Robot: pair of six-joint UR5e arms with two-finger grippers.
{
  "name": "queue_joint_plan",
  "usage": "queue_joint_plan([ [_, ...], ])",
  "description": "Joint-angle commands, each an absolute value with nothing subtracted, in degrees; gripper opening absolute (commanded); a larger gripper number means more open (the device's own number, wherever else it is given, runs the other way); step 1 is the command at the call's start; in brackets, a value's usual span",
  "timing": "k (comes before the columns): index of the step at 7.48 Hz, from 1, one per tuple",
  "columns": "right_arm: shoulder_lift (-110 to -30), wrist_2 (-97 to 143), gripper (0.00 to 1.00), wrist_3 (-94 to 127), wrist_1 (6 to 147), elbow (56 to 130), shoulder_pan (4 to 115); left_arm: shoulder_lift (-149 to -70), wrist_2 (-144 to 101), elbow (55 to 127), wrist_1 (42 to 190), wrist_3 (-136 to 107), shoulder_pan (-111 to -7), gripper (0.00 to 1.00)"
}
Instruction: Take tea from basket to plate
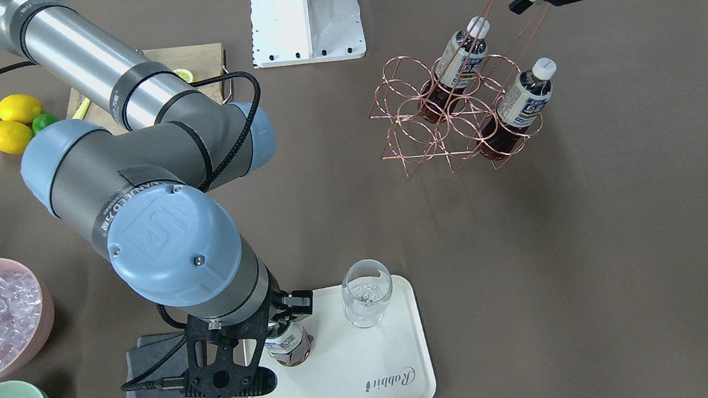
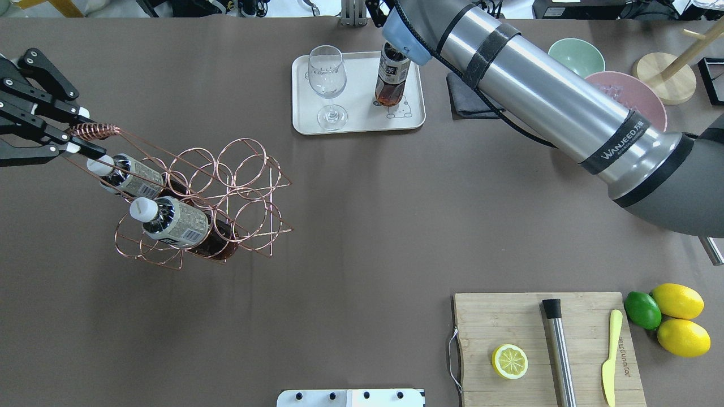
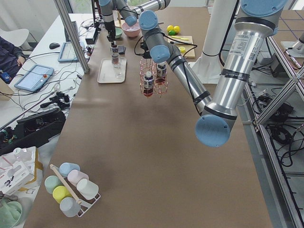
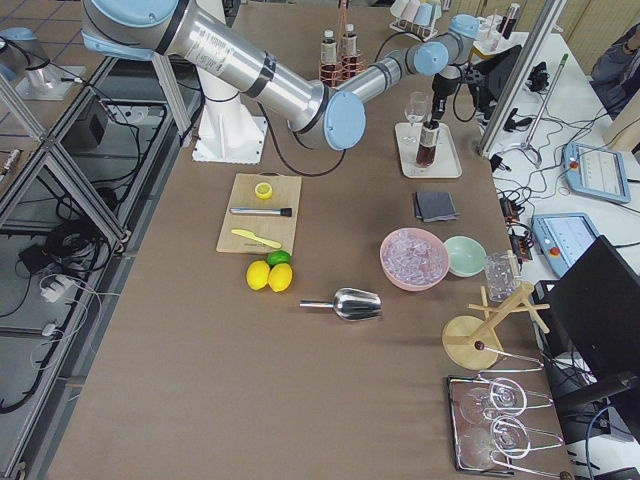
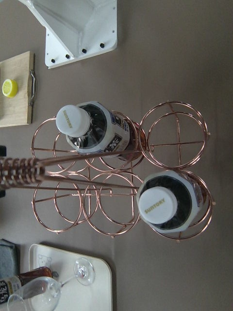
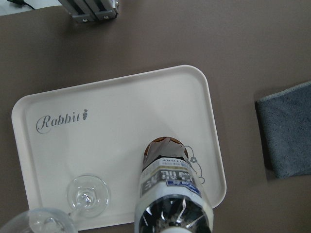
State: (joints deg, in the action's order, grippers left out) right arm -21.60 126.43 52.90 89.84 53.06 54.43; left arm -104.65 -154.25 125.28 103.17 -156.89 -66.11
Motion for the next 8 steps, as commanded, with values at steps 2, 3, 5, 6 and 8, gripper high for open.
queue_joint_plan([
  [2,-21.3,126.6,0.86,53.0,90.0,52.8,54.4,-102.2,-154.5,118.8,102.2,-141.8,-74.1,0.0],
  [3,-20.9,126.6,0.9,53.0,90.1,52.9,54.5,-102.5,-154.5,116.7,100.0,-136.5,-75.1,0.0],
  [5,-20.3,128.8,0.94,52.8,93.4,55.9,55.5,-104.7,-157.3,112.1,92.8,-121.4,-80.8,0.0],
  [6,-21.7,129.1,0.96,52.5,97.3,60.7,55.7,-105.5,-157.6,109.8,91.4,-116.4,-82.2,0.0],
  [8,-34.8,129.3,0.98,51.2,101.5,78.7,56.6,-107.2,-157.6,105.6,91.3,-107.8,-83.5,0.0],
])
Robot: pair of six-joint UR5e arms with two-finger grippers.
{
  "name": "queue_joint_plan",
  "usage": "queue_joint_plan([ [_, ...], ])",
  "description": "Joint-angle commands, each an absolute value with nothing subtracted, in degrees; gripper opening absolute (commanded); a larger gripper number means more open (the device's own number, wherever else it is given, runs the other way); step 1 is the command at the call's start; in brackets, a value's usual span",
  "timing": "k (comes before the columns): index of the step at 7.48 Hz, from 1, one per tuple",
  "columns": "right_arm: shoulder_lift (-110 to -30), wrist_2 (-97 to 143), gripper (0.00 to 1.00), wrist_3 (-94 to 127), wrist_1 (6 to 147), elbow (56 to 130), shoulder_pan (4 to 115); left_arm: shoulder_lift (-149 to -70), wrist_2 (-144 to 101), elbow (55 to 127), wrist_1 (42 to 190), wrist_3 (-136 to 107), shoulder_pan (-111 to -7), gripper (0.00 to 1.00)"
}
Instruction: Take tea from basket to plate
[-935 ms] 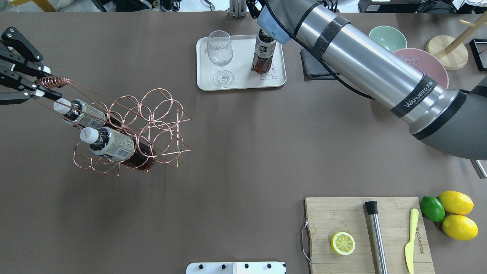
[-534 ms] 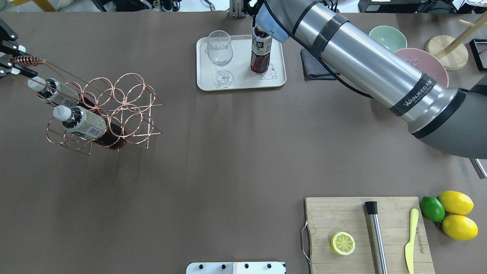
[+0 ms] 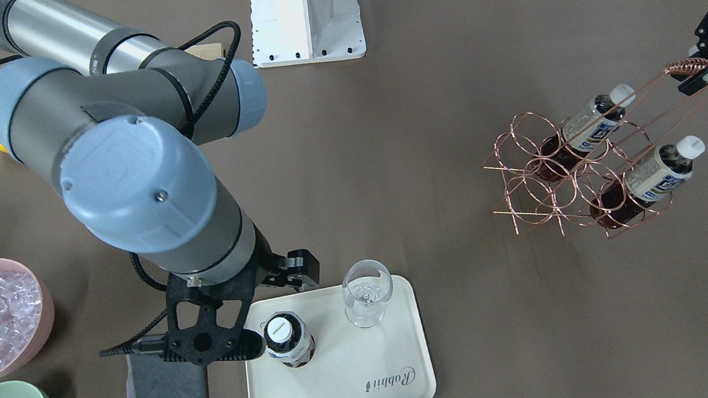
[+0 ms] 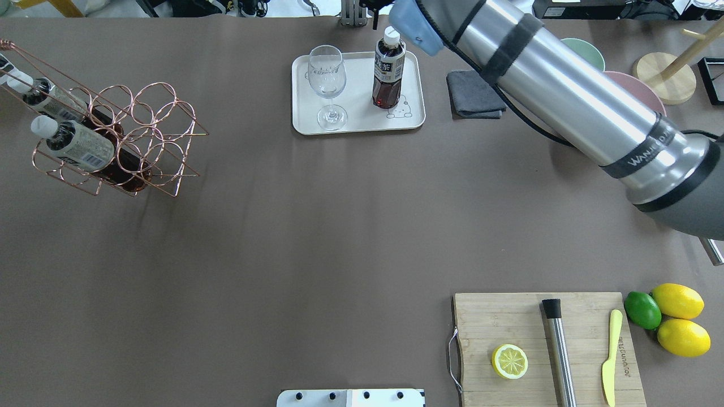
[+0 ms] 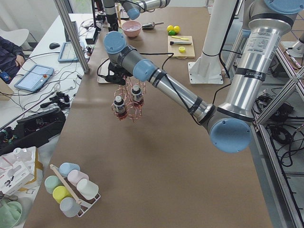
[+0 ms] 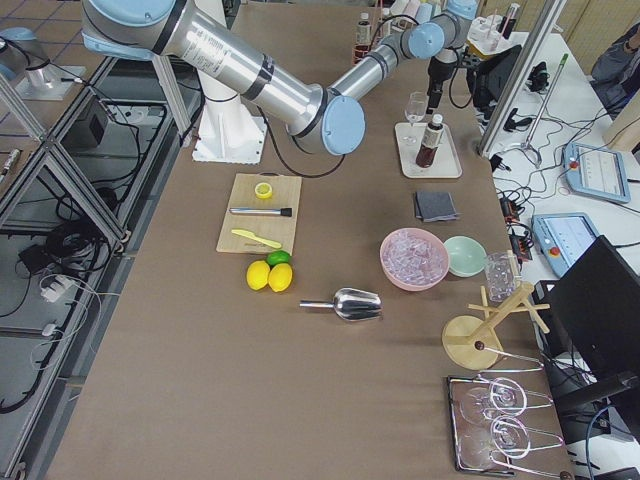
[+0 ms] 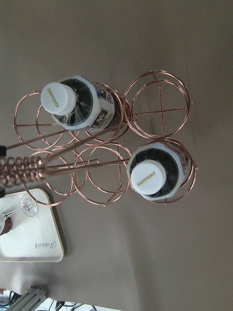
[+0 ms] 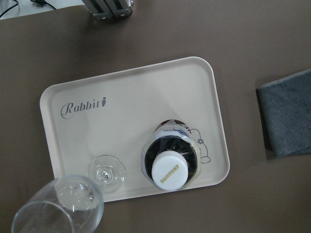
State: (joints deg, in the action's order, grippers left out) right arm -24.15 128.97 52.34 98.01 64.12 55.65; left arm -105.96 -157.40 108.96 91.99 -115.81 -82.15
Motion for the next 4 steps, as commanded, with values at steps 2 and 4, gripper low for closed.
queue_joint_plan([
  [2,-45.1,129.4,0.98,46.3,106.6,91.7,58.3,-109.7,-157.2,100.7,91.1,-101.2,-83.9,0.0],
  [4,-57.3,129.6,0.98,40.7,108.3,102.4,61.9,-114.7,-157.5,89.3,91.1,-95.1,-86.6,0.0],
])
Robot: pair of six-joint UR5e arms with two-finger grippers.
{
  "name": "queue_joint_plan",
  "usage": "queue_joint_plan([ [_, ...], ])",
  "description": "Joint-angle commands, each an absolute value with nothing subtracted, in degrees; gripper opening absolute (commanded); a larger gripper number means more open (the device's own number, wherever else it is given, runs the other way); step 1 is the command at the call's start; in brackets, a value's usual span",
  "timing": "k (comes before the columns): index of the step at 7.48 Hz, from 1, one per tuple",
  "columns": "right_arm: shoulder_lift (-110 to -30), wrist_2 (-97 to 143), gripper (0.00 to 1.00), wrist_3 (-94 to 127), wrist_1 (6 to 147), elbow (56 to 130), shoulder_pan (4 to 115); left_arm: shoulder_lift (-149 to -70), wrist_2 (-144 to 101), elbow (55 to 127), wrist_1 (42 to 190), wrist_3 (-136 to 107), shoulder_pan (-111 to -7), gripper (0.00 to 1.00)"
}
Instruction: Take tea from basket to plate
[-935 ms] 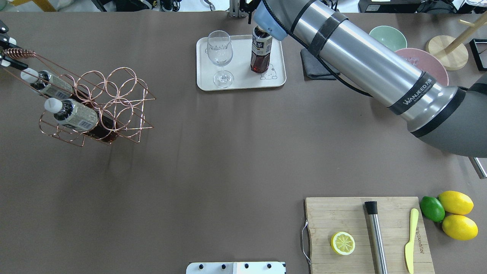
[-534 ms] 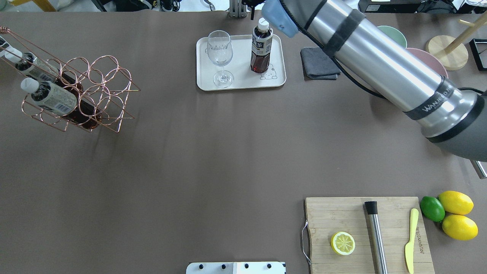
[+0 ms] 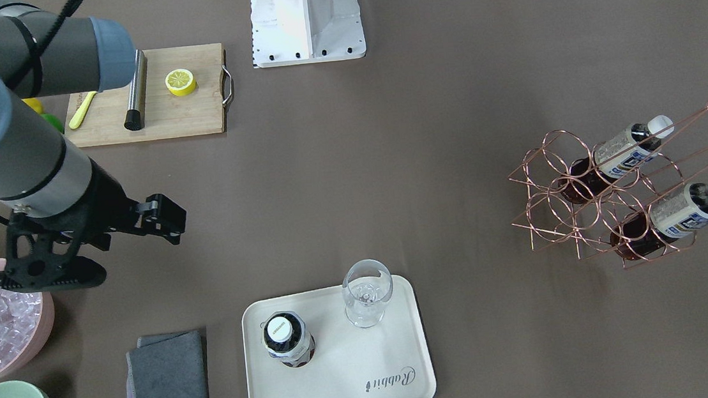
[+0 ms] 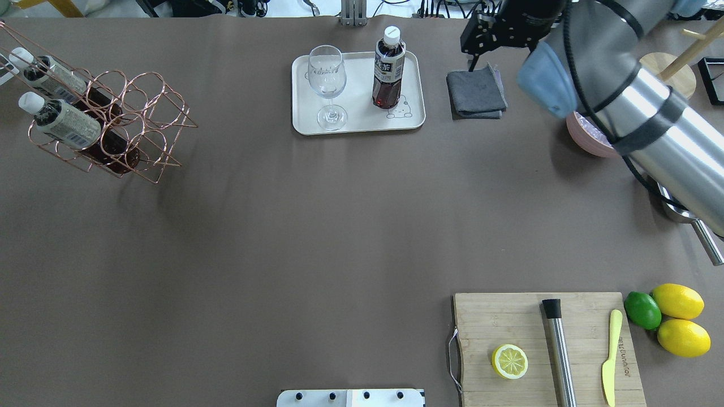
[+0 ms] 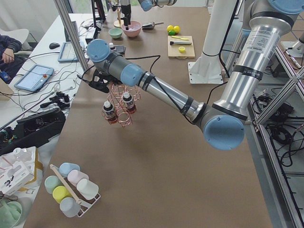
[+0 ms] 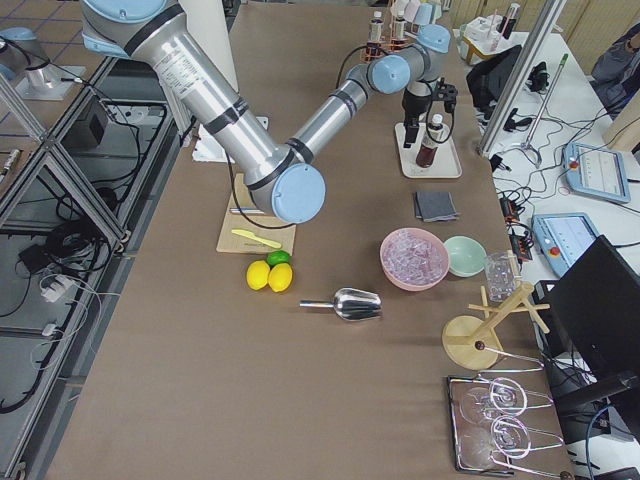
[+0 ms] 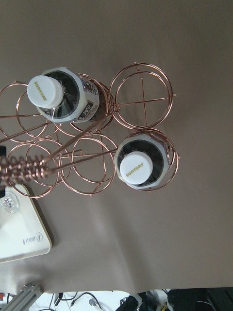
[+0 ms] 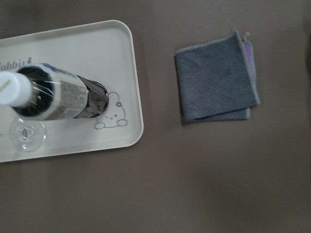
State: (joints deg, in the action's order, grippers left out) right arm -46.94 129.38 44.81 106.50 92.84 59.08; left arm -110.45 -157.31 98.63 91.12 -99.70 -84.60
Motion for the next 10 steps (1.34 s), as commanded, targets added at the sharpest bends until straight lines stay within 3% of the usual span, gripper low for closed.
queue_joint_plan([
  [1,-62.8,130.7,0.99,39.5,108.4,106.7,63.4,-118.4,-157.7,82.5,91.1,-94.7,-87.8,0.0],
  [5,-74.1,131.7,0.99,27.8,109.6,110.7,68.4,-121.9,-158.2,72.9,91.1,-94.8,-89.2,0.0],
  [7,-79.2,131.7,0.99,17.5,109.5,109.8,71.6,-124.7,-158.2,67.0,91.1,-94.6,-90.3,0.0],
  [10,-86.4,132.8,0.99,6.0,108.8,106.8,77.4,-126.1,-158.2,65.0,91.1,-95.2,-90.4,0.0],
])
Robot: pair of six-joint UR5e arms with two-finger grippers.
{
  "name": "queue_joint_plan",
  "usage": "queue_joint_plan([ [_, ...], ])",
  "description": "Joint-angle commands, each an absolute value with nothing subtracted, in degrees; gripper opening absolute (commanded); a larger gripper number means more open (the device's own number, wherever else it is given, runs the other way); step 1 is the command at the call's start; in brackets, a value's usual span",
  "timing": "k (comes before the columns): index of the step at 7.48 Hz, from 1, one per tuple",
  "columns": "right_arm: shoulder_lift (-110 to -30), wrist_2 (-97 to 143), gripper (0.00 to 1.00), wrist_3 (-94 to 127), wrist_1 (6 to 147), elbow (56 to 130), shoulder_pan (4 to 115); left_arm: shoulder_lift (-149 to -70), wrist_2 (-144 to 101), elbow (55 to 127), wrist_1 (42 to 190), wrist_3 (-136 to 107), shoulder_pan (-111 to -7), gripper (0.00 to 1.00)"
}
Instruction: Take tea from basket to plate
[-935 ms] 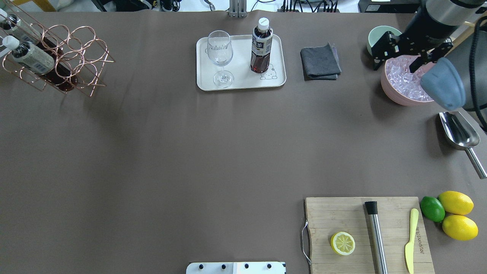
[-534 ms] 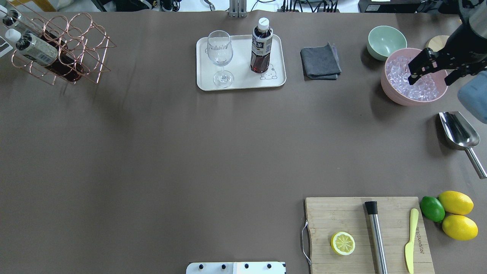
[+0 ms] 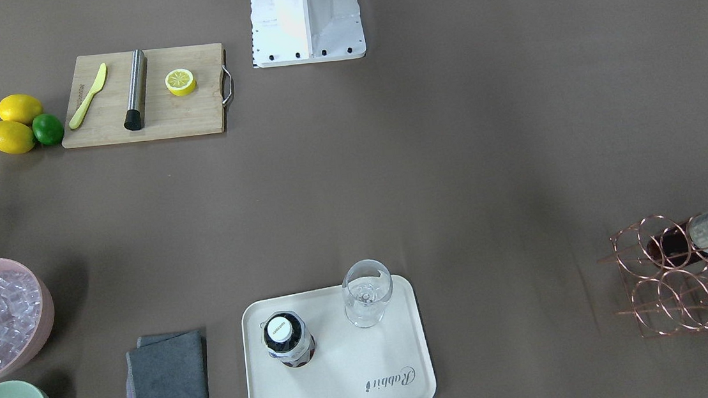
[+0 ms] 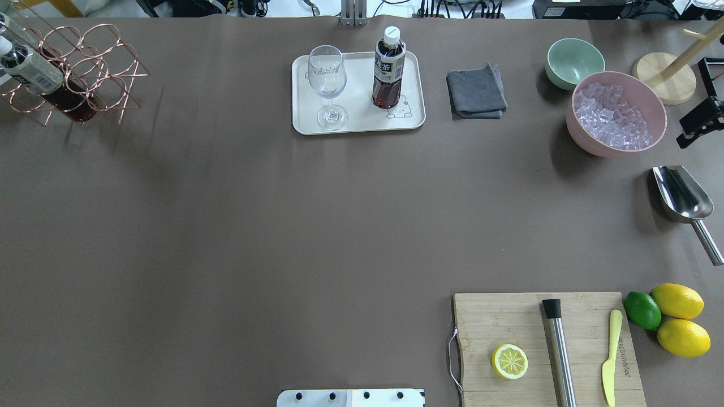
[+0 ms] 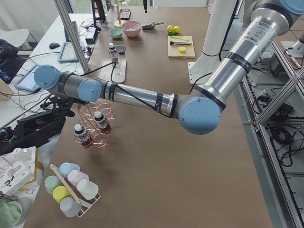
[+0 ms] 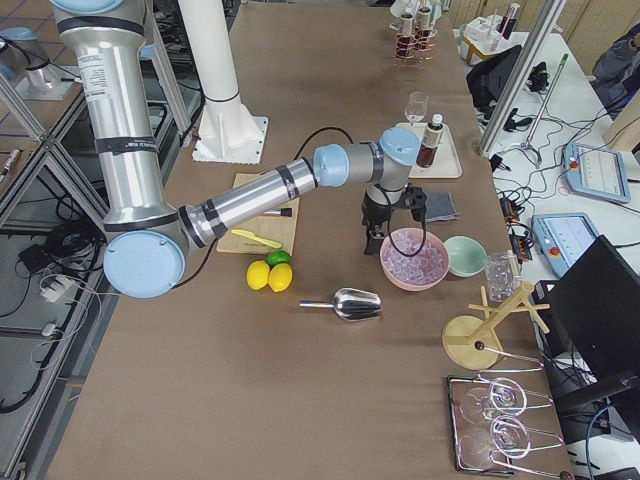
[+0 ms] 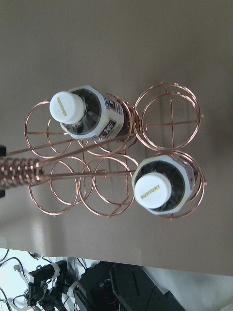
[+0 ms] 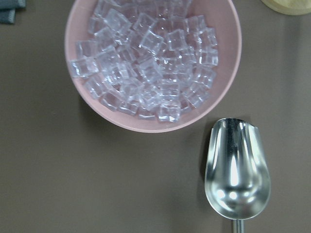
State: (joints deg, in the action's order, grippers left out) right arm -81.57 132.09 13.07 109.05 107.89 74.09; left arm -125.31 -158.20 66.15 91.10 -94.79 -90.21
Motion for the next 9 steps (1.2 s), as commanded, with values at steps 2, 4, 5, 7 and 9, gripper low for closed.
queue_joint_plan([
  [2,-89.1,132.4,0.99,1.2,108.7,106.3,81.8,-128.0,-158.2,61.8,91.2,-95.0,-90.4,0.0],
  [4,-89.6,132.5,0.99,-11.2,108.7,100.9,87.3,-128.8,-158.0,60.0,91.6,-94.6,-90.1,0.0],
  [5,-90.3,132.2,0.99,-13.1,108.7,100.4,88.6,-128.7,-157.9,59.8,92.4,-94.6,-89.9,0.0],
  [7,-91.6,131.1,0.99,-21.2,108.6,98.8,89.6,-128.2,-157.7,58.0,94.8,-94.5,-89.4,0.0],
  [9,-91.6,131.3,0.99,-19.9,104.6,96.3,90.8,-128.2,-157.0,56.5,96.6,-94.5,-88.8,0.0],
])
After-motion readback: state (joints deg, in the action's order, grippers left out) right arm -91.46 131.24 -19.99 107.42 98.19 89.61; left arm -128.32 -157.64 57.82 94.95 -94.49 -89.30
